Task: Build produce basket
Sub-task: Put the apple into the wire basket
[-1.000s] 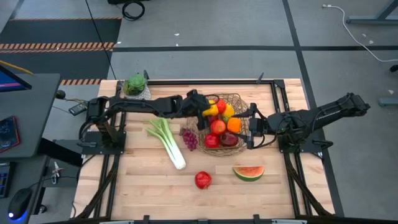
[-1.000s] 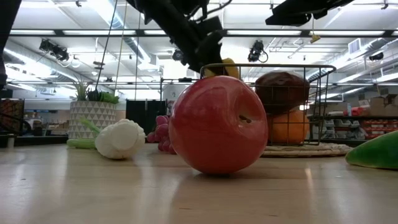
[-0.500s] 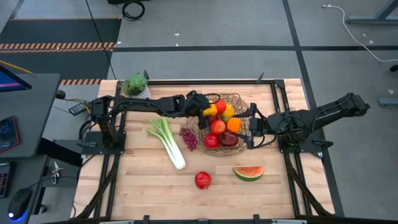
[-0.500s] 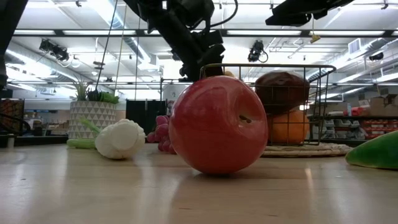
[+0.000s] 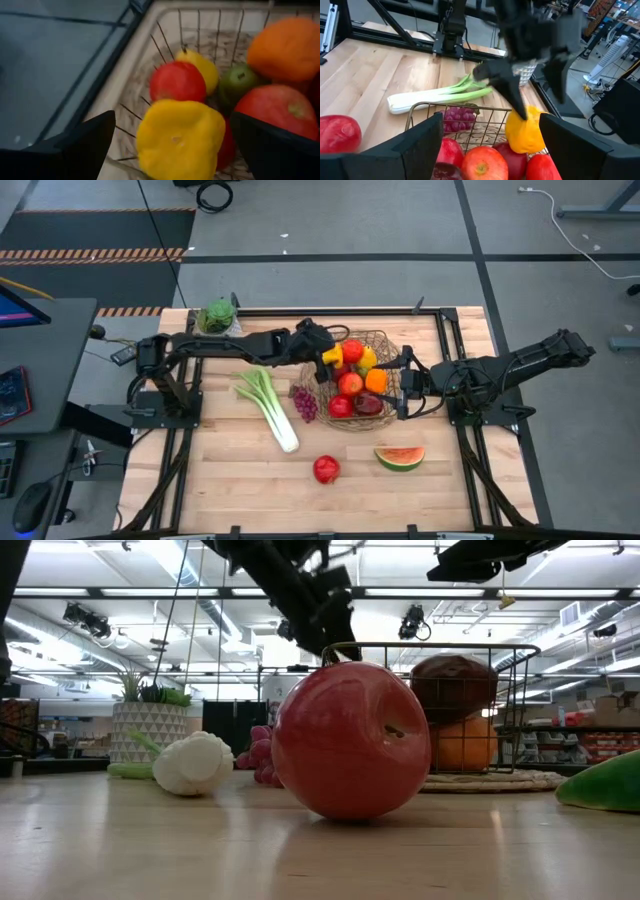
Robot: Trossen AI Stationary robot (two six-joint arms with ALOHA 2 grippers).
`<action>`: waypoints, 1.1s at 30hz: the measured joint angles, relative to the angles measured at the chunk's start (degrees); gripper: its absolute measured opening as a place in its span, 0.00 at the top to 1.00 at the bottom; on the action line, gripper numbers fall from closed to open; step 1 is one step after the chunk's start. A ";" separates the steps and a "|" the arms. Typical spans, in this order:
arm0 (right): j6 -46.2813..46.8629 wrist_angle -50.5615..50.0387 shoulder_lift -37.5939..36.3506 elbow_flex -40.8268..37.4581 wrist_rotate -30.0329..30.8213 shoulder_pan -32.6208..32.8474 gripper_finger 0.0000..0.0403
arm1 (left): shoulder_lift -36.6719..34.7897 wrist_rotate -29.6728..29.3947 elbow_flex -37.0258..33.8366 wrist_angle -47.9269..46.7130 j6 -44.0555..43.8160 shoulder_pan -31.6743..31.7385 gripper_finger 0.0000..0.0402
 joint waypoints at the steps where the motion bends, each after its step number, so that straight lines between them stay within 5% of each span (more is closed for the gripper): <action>1: 0.00 -0.01 0.00 0.00 -0.01 0.00 0.17 | -0.83 -0.41 0.00 -0.03 0.55 0.02 0.00; 7: 0.07 -0.10 0.00 0.00 -0.01 0.00 0.17 | -4.74 -0.66 0.00 -0.80 3.66 -0.28 0.00; 17: 0.47 -0.56 0.00 0.00 -0.01 0.00 0.17 | -5.98 8.96 0.09 -7.12 3.01 -5.21 0.00; 33: 1.05 -0.65 0.00 0.00 -0.01 0.00 0.17 | -5.96 9.88 0.09 -11.99 -9.36 -15.92 0.00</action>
